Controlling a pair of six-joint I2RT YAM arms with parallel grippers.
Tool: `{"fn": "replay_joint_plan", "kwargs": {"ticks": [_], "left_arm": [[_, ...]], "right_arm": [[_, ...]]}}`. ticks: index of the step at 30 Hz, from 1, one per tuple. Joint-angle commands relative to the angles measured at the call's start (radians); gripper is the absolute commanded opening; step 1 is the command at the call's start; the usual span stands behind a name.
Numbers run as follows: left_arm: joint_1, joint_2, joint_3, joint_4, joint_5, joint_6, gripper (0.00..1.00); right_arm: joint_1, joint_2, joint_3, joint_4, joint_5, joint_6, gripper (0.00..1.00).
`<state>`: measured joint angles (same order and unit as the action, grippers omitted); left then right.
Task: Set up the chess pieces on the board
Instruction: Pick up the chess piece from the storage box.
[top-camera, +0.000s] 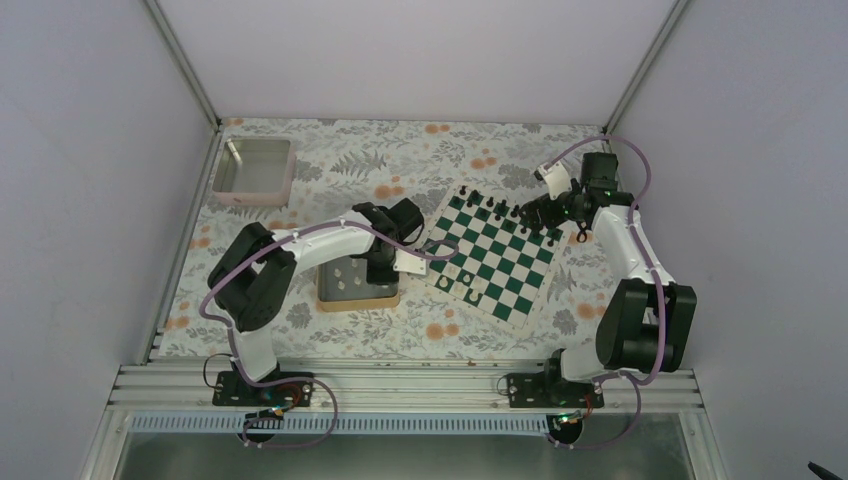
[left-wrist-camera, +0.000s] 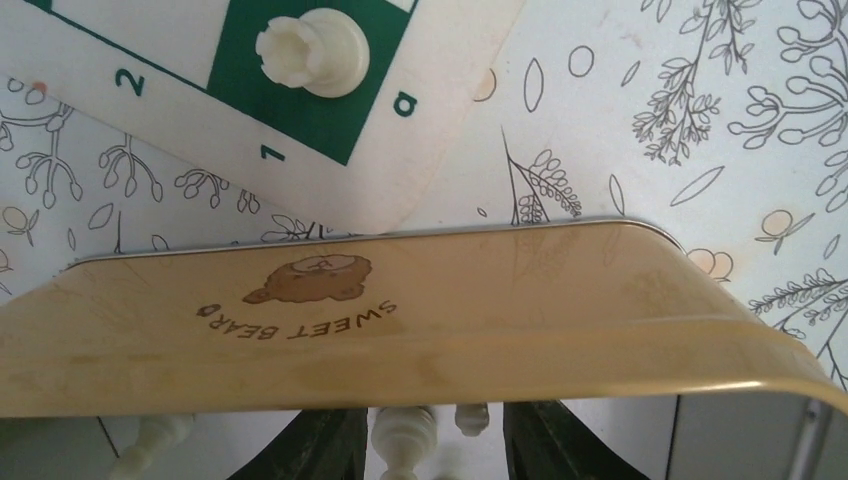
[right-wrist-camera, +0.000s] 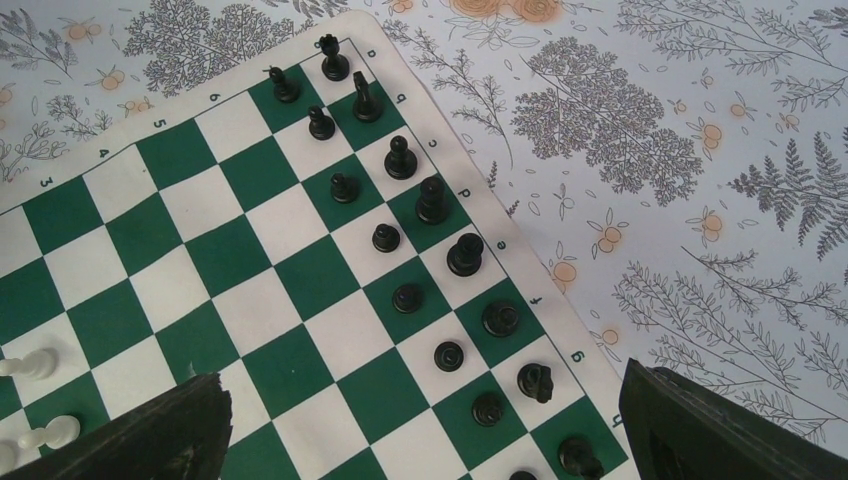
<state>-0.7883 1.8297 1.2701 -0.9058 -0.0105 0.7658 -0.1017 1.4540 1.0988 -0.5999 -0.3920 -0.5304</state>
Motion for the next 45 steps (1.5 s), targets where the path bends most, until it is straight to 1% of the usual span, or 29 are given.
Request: {"fn": "replay_joint_plan", "kwargs": {"ticks": [1,8,14,25,28,33,37,39,42,45], "left_arm": [[0.0,0.016,0.006,0.028,0.011,-0.008,0.35],[0.0,0.024,-0.001,0.02,0.016,-0.007,0.3],[0.0,0.029,0.01,0.003,0.02,-0.006,0.19],[0.001,0.014,0.012,-0.021,0.026,-0.008,0.06],[0.0,0.005,0.029,-0.035,0.023,-0.009,0.06],[0.0,-0.024,0.055,-0.081,-0.024,-0.018,0.06],[-0.001,-0.068,0.138,-0.164,-0.056,-0.023,0.06],[-0.005,-0.076,0.21,-0.214,-0.062,-0.022,0.06],[-0.029,-0.062,0.32,-0.275,-0.053,-0.013,0.06],[-0.076,-0.014,0.428,-0.316,-0.043,-0.007,0.07]], "right_arm": [[-0.009,0.006,-0.005,0.007,-0.012,-0.012,1.0],[-0.009,0.005,-0.009,0.009,-0.01,-0.012,1.0],[-0.01,0.003,-0.008,0.008,-0.01,-0.012,1.0],[-0.01,0.003,-0.005,0.007,-0.012,-0.01,1.0],[-0.01,0.003,-0.005,0.007,-0.01,-0.009,1.0],[-0.01,0.002,-0.005,0.008,-0.01,-0.01,1.0],[-0.01,0.0,-0.005,0.007,-0.01,-0.01,1.0],[-0.01,0.001,-0.005,0.009,-0.011,-0.01,1.0],[-0.01,0.005,-0.003,0.011,0.004,-0.006,1.0],[-0.019,0.007,-0.001,0.028,0.037,0.014,1.0]]}}
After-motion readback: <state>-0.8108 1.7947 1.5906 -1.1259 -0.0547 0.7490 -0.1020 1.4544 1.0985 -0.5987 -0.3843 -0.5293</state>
